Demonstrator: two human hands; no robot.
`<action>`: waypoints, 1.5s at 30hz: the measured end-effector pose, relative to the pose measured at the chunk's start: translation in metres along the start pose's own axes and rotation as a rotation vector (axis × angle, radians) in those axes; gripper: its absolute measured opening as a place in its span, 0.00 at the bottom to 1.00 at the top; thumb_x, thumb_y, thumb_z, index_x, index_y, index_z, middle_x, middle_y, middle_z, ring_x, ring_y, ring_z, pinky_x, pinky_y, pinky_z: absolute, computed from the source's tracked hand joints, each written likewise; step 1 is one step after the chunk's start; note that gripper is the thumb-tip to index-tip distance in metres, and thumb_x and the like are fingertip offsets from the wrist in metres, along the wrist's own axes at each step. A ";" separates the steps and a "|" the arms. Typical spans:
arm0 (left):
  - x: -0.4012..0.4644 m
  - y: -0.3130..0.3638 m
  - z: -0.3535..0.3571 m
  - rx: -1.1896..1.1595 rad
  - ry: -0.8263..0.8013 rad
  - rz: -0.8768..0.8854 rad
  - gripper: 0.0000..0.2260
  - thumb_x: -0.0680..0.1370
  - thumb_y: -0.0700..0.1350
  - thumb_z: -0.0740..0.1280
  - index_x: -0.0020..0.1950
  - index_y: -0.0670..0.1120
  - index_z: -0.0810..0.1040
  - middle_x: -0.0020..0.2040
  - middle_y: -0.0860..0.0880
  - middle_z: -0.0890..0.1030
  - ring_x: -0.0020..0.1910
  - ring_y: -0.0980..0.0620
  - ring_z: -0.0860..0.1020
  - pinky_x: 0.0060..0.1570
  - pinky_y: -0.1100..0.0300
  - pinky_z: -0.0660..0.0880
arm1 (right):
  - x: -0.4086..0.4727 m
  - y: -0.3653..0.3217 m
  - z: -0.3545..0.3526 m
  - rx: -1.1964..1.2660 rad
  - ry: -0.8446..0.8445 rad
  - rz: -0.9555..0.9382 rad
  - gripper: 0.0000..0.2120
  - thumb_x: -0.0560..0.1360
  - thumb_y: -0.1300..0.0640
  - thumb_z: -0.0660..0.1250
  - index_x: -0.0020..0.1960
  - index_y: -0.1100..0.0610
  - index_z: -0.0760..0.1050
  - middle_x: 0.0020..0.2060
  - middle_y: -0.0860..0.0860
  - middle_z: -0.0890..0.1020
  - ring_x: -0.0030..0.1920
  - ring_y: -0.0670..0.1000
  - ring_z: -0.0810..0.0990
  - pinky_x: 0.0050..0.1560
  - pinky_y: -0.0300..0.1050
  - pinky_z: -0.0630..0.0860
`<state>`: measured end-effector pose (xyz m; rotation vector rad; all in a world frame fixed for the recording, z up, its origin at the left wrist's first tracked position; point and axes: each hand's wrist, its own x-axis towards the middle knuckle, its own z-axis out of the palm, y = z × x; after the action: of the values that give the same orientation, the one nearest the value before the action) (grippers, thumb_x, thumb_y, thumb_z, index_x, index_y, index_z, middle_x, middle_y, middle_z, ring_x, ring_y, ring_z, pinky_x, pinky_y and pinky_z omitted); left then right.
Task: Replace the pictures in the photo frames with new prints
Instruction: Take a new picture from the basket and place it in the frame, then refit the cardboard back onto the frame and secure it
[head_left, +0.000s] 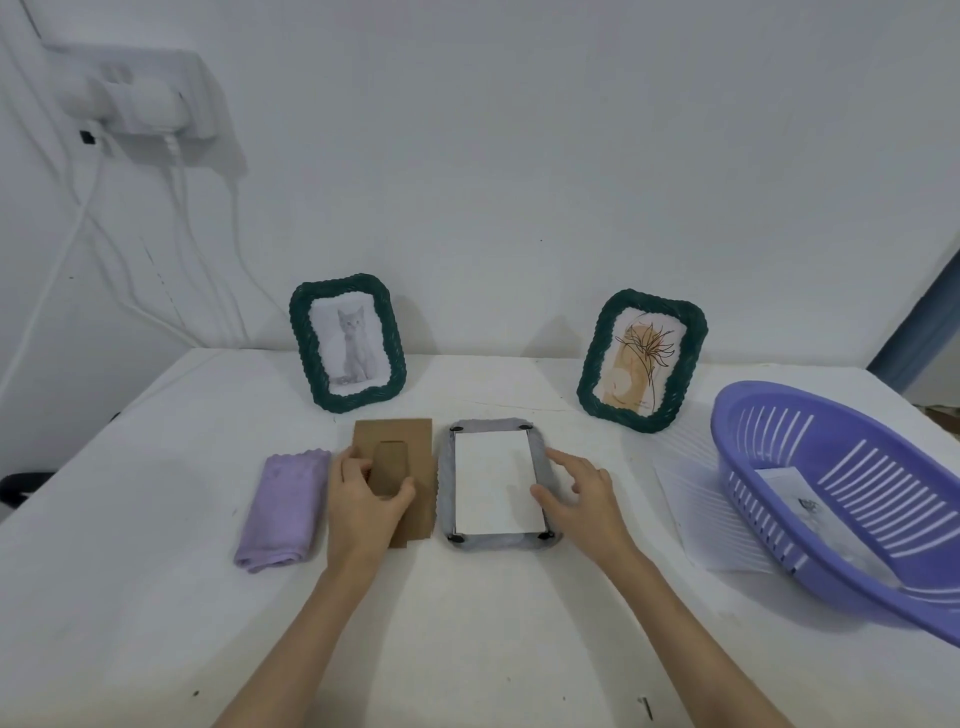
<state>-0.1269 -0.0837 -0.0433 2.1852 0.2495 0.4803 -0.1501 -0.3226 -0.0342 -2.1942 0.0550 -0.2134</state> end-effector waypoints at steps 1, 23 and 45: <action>0.000 0.007 -0.003 -0.027 0.048 0.027 0.22 0.69 0.45 0.74 0.57 0.37 0.72 0.66 0.43 0.68 0.61 0.48 0.70 0.56 0.67 0.67 | 0.000 -0.006 -0.001 0.063 -0.010 -0.018 0.22 0.75 0.54 0.66 0.67 0.49 0.67 0.60 0.47 0.75 0.54 0.50 0.68 0.56 0.40 0.68; 0.005 0.060 0.021 -0.219 -0.462 -0.052 0.22 0.71 0.35 0.70 0.64 0.43 0.73 0.58 0.45 0.78 0.45 0.52 0.75 0.48 0.63 0.72 | 0.016 -0.001 -0.018 -0.036 -0.154 -0.038 0.23 0.66 0.61 0.76 0.60 0.55 0.78 0.57 0.51 0.79 0.44 0.36 0.67 0.45 0.22 0.65; 0.005 0.048 0.027 -0.080 -0.559 0.007 0.27 0.70 0.37 0.72 0.67 0.47 0.71 0.54 0.45 0.75 0.56 0.46 0.75 0.58 0.57 0.71 | 0.011 0.013 -0.009 -0.104 -0.134 -0.016 0.24 0.66 0.56 0.75 0.61 0.50 0.76 0.59 0.48 0.79 0.52 0.44 0.65 0.55 0.38 0.64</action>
<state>-0.1107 -0.1306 -0.0186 2.1465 -0.0822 -0.1254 -0.1399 -0.3385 -0.0378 -2.3077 -0.0265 -0.0732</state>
